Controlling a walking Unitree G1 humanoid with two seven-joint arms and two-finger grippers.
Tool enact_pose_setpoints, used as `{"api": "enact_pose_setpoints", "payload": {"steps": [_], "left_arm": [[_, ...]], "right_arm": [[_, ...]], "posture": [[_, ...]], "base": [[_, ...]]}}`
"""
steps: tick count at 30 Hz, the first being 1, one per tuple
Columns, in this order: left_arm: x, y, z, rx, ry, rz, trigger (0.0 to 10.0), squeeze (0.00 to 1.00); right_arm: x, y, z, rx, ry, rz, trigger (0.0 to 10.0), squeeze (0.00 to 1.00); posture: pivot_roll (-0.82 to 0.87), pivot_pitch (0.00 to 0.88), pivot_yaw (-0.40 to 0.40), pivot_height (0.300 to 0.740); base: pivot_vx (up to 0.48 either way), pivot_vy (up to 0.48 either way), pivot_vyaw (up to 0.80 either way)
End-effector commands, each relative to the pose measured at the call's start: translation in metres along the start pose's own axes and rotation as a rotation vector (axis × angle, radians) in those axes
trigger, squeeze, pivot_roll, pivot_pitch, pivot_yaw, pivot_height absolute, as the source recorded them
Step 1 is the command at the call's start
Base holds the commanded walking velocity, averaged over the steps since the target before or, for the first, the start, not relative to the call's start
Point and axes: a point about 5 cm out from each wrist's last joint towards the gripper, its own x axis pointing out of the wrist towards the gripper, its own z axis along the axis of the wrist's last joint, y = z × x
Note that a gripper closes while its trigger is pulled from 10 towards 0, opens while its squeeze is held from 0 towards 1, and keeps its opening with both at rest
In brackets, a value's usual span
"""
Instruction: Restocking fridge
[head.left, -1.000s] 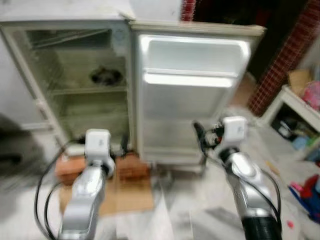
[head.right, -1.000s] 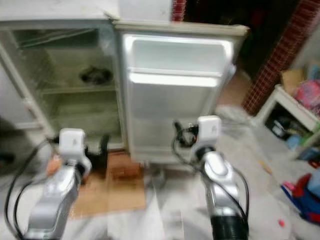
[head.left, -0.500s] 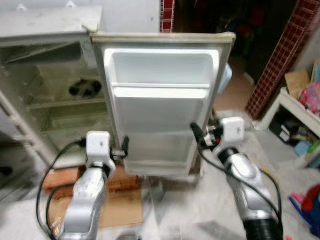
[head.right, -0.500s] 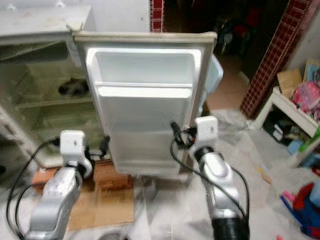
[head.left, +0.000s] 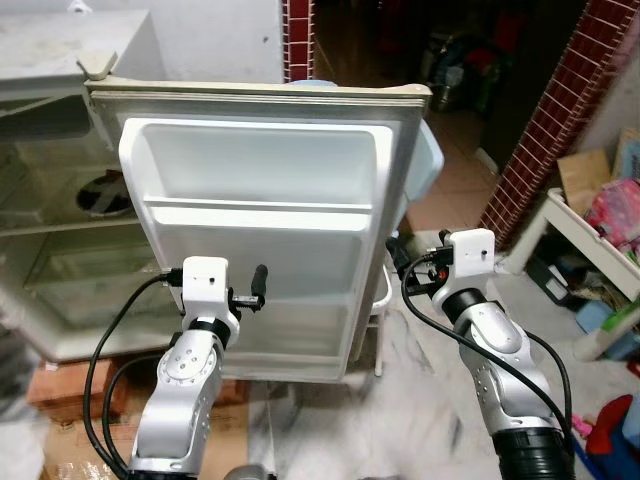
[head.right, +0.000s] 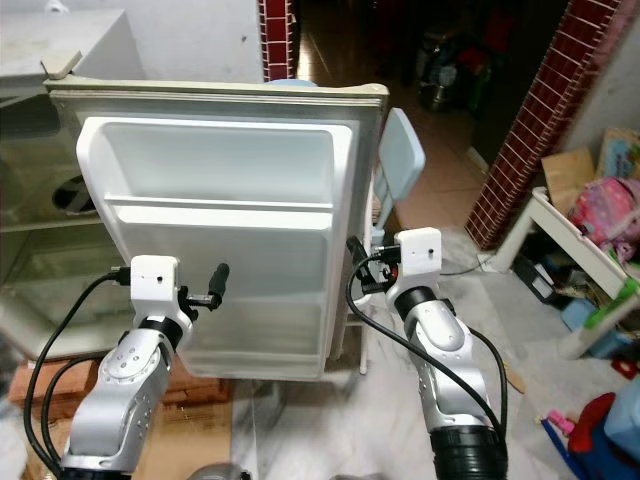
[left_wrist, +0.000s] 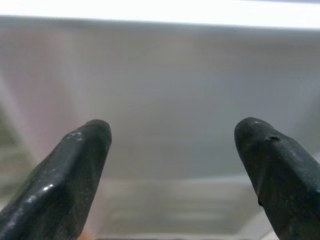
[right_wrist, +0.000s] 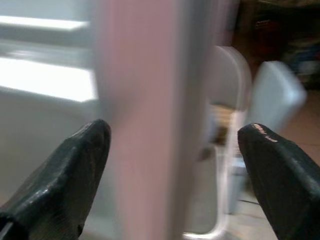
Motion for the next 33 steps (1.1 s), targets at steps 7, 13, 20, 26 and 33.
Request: {"api": "enact_pose_setpoints", "payload": {"steps": [7,13,20,26,33], "left_arm": [[0.0,0.0,0.007,-0.028,-0.04,0.03,10.0,0.0],[0.0,0.003,0.008,-0.024,-0.038,0.057,10.0,0.0],[0.0,0.002,0.008,-0.029,-0.044,0.057,10.0,0.0],[0.0,0.002,0.009,-0.036,-0.047,0.068,10.0,0.0],[0.0,0.002,0.008,-0.044,-0.045,0.072,10.0,0.0]], "right_arm": [[-0.002,-0.001,0.002,-0.007,-0.012,0.009,10.0,0.0],[-0.002,0.0,-0.001,-0.007,0.0,0.027,10.0,0.0],[0.0,-0.006,-0.005,-0.036,0.028,0.021,10.0,0.0],[-0.002,-0.004,-0.009,-0.009,0.039,0.011,10.0,0.0],[-0.003,-0.002,-0.011,0.028,0.04,0.042,10.0,0.0]], "posture": [[0.04,0.0,-0.004,0.74],[0.04,0.0,-0.003,0.74],[0.04,0.0,-0.009,0.74],[0.04,0.0,-0.018,0.74],[0.04,0.0,-0.02,0.74]], "base": [[0.0,0.0,0.8],[0.0,0.0,0.8],[0.0,-0.058,0.75],[0.0,-0.469,0.34],[0.0,-0.469,0.0]]}}
